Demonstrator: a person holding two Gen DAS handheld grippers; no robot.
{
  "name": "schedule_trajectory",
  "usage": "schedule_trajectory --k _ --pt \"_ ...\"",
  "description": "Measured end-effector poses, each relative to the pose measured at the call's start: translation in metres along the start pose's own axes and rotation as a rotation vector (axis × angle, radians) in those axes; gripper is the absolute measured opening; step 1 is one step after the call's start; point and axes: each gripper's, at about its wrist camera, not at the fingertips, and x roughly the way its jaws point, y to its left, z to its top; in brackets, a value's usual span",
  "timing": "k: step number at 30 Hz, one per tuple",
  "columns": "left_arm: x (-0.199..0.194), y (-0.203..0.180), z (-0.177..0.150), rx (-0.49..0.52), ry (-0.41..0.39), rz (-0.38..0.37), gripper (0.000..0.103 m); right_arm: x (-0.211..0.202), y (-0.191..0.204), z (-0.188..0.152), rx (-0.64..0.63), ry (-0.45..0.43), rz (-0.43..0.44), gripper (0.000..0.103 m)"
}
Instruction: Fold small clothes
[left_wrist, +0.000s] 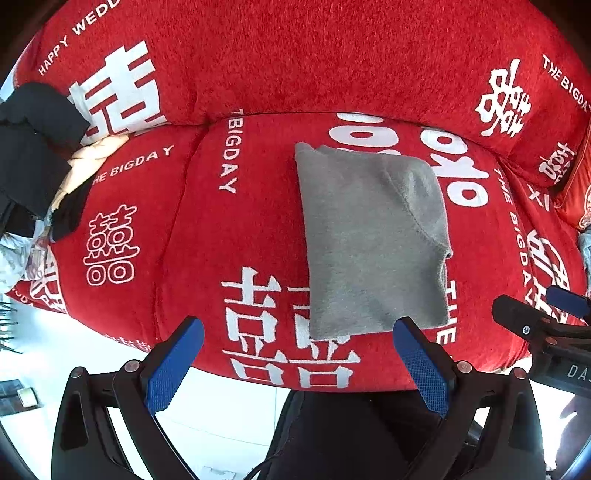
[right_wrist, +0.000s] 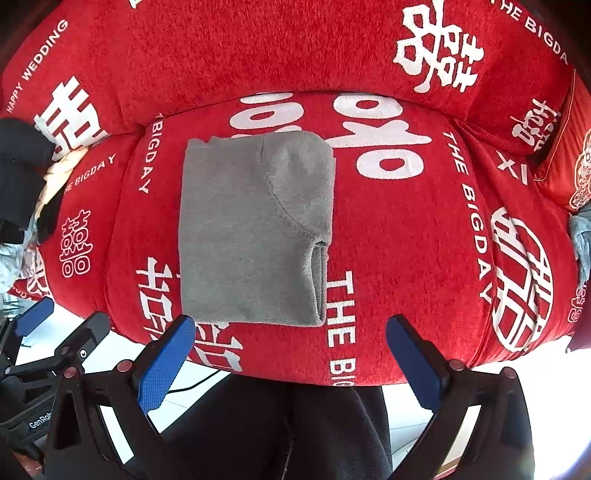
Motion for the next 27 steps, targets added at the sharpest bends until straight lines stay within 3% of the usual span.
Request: schedule_trajectory --k 27 --pt "-0.0015 -0.0048 -0.0014 0.016 -0.007 -0.014 0.103 -0.0007 0.0016 -0.0004 -0.002 -0.004 -0.001 0.103"
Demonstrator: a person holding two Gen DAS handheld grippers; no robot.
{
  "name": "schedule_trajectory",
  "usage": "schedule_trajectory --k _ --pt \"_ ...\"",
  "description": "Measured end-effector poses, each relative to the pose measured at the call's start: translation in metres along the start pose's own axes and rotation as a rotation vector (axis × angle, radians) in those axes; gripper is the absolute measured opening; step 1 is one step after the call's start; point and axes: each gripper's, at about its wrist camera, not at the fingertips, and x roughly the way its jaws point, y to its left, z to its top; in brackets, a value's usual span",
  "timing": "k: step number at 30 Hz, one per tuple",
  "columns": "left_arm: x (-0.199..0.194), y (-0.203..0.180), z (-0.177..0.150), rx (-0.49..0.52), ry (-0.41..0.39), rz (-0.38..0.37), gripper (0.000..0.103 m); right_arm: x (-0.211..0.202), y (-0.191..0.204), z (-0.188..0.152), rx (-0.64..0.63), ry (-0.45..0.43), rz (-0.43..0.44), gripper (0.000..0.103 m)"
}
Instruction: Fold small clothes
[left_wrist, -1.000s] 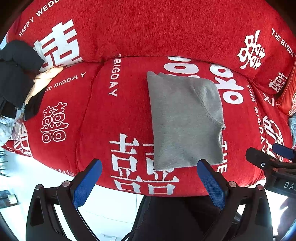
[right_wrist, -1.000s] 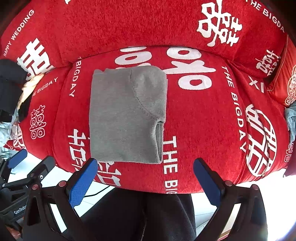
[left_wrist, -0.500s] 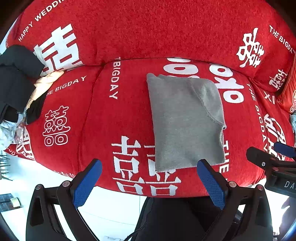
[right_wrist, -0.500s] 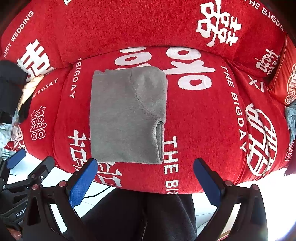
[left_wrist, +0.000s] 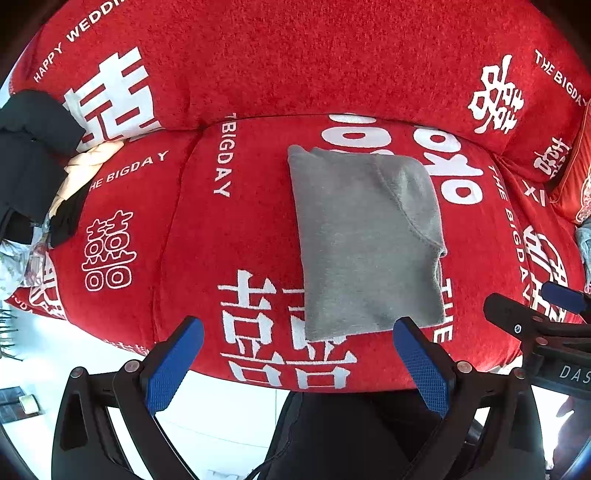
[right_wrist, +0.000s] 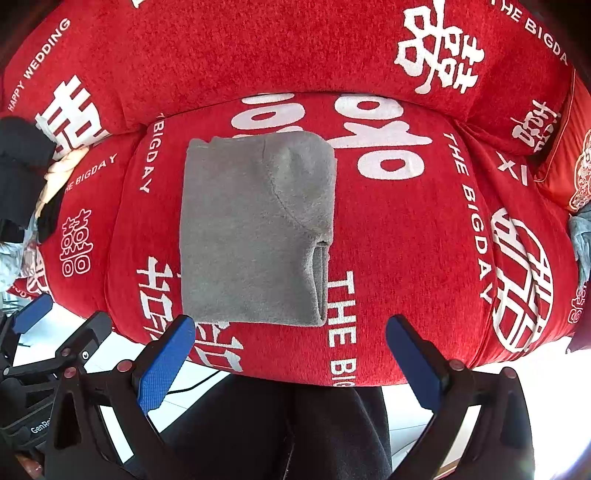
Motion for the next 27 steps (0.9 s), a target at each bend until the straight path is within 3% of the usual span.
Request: schedule_trajectory --k 27 --pt "-0.0001 0.0004 0.0009 -0.002 -0.008 0.006 0.103 -0.0033 0.0040 0.0026 -0.028 -0.016 -0.027 0.103"
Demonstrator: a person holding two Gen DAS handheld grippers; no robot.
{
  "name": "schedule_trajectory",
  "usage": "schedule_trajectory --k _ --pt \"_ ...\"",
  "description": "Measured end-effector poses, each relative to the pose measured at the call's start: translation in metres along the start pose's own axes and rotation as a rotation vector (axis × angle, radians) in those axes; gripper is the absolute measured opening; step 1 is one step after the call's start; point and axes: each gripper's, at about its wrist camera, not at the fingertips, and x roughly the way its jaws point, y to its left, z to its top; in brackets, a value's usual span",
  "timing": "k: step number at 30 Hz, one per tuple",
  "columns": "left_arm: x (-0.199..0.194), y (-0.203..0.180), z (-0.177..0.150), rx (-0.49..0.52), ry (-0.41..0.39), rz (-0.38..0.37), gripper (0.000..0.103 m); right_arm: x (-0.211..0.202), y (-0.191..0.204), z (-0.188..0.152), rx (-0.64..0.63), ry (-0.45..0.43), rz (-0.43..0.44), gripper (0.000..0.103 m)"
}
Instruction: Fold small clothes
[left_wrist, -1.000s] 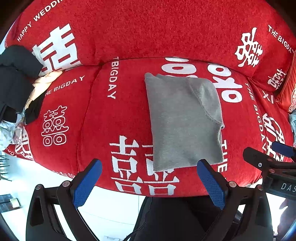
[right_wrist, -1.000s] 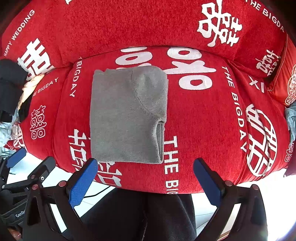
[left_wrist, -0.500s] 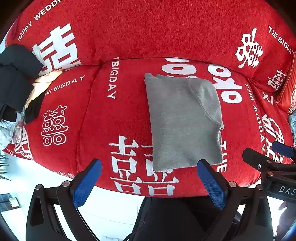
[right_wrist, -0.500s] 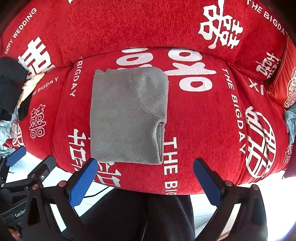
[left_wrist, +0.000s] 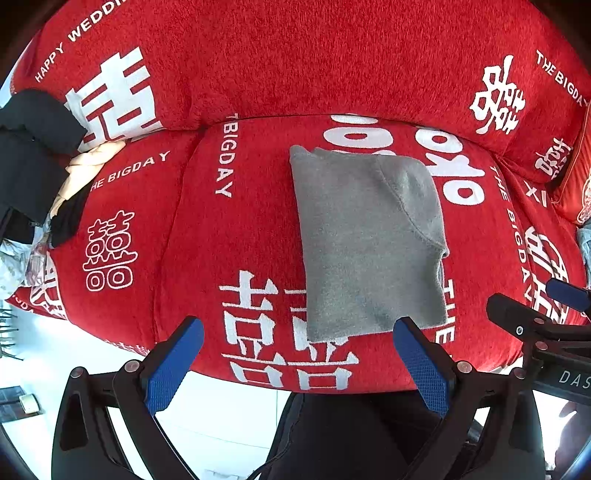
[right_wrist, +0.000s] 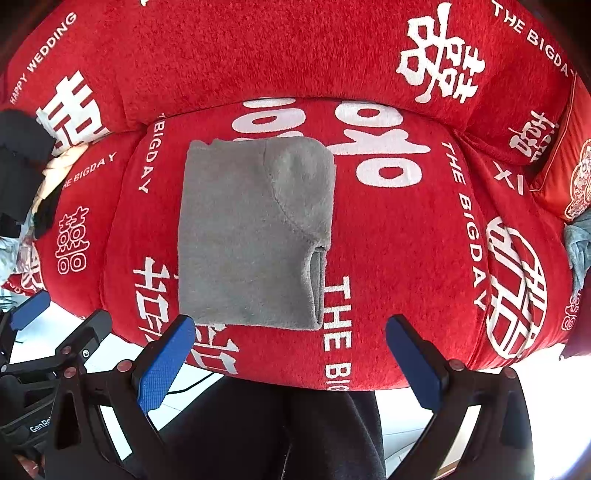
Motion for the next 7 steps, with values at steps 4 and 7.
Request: schedule_trajectory --k 4,7 --pt "-0.0012 0.0013 -0.0015 0.003 -0.018 -0.001 0.103 0.0005 0.0005 -0.0011 0.000 0.001 -0.001 0.103" --pt "-0.0015 0.0010 -0.0016 0.013 -0.021 -0.003 0.103 0.0009 0.0006 -0.0020 0.000 -0.001 -0.003 0.103"
